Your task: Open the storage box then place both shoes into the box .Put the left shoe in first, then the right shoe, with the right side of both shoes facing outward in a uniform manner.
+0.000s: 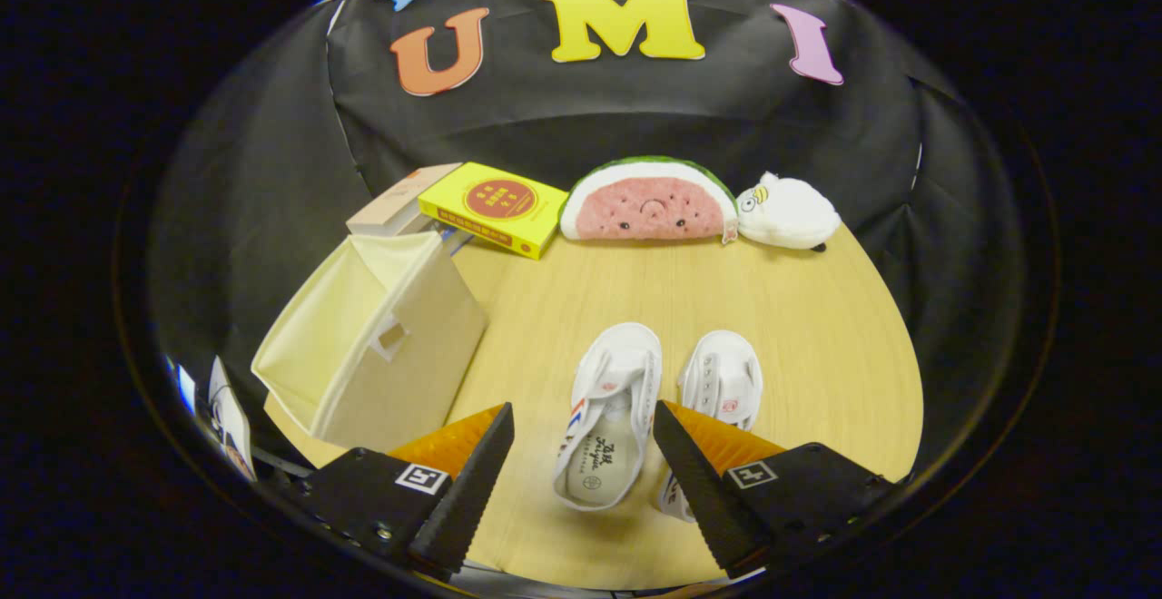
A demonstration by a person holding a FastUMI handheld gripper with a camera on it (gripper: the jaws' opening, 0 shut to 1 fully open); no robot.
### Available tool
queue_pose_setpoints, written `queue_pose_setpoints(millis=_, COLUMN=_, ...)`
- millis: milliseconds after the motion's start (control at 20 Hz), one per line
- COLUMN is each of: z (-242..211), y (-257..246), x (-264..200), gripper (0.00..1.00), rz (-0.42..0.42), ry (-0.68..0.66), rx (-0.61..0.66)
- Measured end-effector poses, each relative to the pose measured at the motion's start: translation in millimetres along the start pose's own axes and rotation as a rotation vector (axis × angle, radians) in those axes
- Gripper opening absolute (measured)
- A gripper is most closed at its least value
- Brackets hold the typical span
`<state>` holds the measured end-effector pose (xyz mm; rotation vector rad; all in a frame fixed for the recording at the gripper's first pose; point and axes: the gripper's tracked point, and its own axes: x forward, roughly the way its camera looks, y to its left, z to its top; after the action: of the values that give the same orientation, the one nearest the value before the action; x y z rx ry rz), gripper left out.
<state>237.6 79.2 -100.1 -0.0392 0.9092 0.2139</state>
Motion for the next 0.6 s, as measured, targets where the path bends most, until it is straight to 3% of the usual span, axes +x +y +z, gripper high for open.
queue_pose_setpoints(millis=300, z=-38.1, y=-32.4, x=46.7, gripper=0.89, rz=-0.033, ry=0.176, rx=0.036)
queue_pose_setpoints(millis=600, z=-40.8, y=-42.9, x=80.3, gripper=0.62, rz=-0.033, ry=0.280, rx=0.052)
